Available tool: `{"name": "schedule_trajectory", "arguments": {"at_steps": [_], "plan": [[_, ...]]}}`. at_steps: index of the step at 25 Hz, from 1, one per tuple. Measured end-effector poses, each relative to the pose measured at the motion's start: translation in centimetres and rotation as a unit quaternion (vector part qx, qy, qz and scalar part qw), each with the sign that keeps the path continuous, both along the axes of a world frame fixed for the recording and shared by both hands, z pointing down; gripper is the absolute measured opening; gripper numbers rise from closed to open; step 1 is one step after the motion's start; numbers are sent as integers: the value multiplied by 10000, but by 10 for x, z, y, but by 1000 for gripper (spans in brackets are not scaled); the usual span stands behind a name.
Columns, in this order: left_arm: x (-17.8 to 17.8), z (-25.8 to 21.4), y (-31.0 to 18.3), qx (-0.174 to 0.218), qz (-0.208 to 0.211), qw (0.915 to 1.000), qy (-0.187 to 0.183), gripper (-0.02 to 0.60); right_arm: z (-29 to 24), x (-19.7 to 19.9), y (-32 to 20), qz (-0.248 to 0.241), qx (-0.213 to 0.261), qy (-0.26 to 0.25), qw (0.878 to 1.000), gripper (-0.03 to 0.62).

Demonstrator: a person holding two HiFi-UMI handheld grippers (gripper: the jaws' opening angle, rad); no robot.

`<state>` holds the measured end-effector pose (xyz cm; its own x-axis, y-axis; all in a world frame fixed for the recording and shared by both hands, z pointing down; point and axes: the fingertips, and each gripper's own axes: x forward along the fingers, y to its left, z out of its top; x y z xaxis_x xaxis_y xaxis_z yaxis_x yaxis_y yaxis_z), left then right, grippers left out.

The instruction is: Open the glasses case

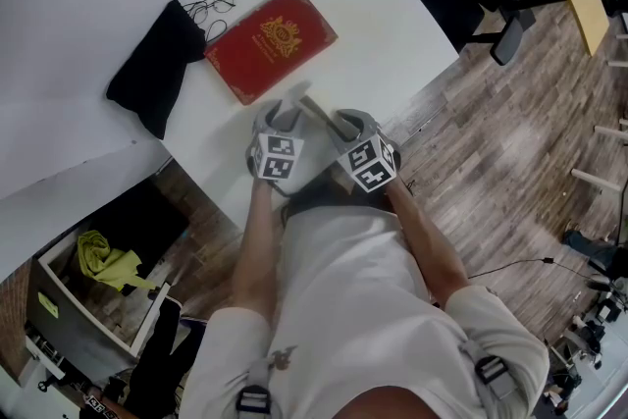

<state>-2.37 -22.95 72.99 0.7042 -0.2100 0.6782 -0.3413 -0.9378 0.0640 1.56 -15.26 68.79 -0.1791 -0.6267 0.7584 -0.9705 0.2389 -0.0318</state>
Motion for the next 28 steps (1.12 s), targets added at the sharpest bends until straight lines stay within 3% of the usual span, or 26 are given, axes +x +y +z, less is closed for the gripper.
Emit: {"name": "schedule_trajectory", "arguments": {"at_steps": [28], "plan": [[-1,-1,0,-8,-31,10000,-16,207,-7,14,-1,220,63,-149,9996,71]]}}
